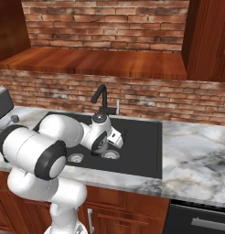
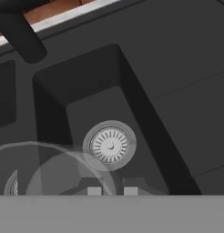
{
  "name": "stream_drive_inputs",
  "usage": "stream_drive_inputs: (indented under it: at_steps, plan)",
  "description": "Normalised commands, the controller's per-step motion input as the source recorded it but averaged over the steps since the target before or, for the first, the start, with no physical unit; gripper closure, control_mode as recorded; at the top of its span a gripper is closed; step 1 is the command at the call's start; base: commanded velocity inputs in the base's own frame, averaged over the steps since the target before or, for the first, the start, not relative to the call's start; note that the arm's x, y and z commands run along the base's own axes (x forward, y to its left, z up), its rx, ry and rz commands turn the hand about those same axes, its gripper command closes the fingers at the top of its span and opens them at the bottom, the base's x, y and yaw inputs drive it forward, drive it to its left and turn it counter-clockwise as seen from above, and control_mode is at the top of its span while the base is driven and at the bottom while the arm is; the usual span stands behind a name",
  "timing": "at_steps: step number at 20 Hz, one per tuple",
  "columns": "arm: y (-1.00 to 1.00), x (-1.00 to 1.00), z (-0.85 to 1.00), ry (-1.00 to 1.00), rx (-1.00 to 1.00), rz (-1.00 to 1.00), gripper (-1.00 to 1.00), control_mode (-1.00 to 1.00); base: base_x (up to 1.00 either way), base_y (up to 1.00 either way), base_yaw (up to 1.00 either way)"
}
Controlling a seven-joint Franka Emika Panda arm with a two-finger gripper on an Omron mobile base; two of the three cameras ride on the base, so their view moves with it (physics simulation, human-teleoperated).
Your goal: Move any existing items from the left basin to the right basin for drying. Then move the measuring cup from the counter to the left basin of the sink for washing.
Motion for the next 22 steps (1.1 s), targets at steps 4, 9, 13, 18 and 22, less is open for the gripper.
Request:
stream_drive_inputs:
  at_steps: [4, 9, 13, 18, 22]
  plan:
    - [0.00, 0.09, -0.25, 0.02, 0.00, 0.00, 1.00, -1.00, 0.00, 0.00, 0.00]
    - [-0.11, -0.03, -0.16, 0.00, 0.00, 0.00, 1.00, -1.00, 0.00, 0.00, 0.00]
    - [-0.21, -0.11, -0.08, -0.02, 0.00, 0.00, 1.00, -1.00, 0.00, 0.00, 0.00]
    - [-0.04, 0.00, -0.31, 0.00, 0.00, 0.00, 1.00, -1.00, 0.00, 0.00, 0.00]
    - [0.00, 0.00, -0.33, 0.00, 0.00, 0.00, 1.00, -1.00, 0.00, 0.00, 0.00]
